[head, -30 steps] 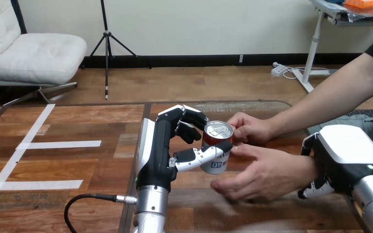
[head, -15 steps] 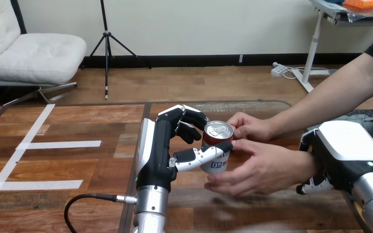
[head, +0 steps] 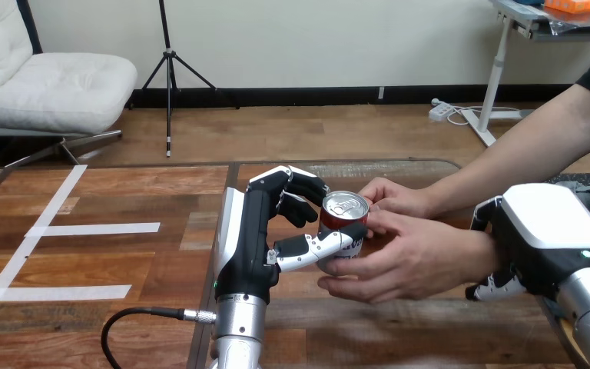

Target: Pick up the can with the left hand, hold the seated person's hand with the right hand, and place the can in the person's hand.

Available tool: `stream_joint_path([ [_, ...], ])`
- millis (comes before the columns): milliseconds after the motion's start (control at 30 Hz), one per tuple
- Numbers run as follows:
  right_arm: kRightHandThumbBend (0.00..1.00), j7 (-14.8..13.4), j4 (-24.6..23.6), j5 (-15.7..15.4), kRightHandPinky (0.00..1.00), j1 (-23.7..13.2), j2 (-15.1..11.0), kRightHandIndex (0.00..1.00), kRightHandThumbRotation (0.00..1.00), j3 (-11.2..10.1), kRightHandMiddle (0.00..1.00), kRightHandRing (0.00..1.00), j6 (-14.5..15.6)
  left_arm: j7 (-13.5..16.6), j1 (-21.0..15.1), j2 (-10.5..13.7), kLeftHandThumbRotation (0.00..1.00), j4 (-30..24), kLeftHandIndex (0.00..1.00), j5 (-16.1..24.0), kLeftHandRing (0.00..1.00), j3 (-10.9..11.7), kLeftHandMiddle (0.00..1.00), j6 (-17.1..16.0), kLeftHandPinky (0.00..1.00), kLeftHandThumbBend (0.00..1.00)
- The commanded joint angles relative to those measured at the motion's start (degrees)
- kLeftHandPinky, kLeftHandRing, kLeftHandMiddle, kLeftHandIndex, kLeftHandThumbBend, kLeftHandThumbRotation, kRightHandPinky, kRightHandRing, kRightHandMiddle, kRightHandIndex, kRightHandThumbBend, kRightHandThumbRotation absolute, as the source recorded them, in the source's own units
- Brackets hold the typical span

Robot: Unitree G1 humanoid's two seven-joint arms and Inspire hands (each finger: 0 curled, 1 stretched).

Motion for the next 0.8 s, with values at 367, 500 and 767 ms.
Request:
stream_joint_path([
  [367,0.88,0.5,-3.1,0.9,0.25,-0.6,-1.2,0.47,0.00,-2.6,0.41,0.33,0.9,0.4,-3.5,-2.7,0.00,-1.5,0.46,-0.6,0.41,0.7,0.43,-1.0,0.38,0.53],
  [500,0.88,0.3,-3.4,0.5,0.25,-0.4,-1.3,0.47,0.00,-2.6,0.41,0.32,1.0,0.0,-3.4,-2.8,0.00,-1.5,0.46,-1.0,0.41,0.6,0.43,-1.0,0.38,0.53],
  [767,0.87,0.6,-4.2,0.5,0.24,0.0,-1.4,0.47,0.00,-2.7,0.41,0.32,1.2,0.2,-3.5,-3.3,0.00,-1.4,0.46,-0.5,0.41,0.1,0.43,-0.7,0.38,0.53],
])
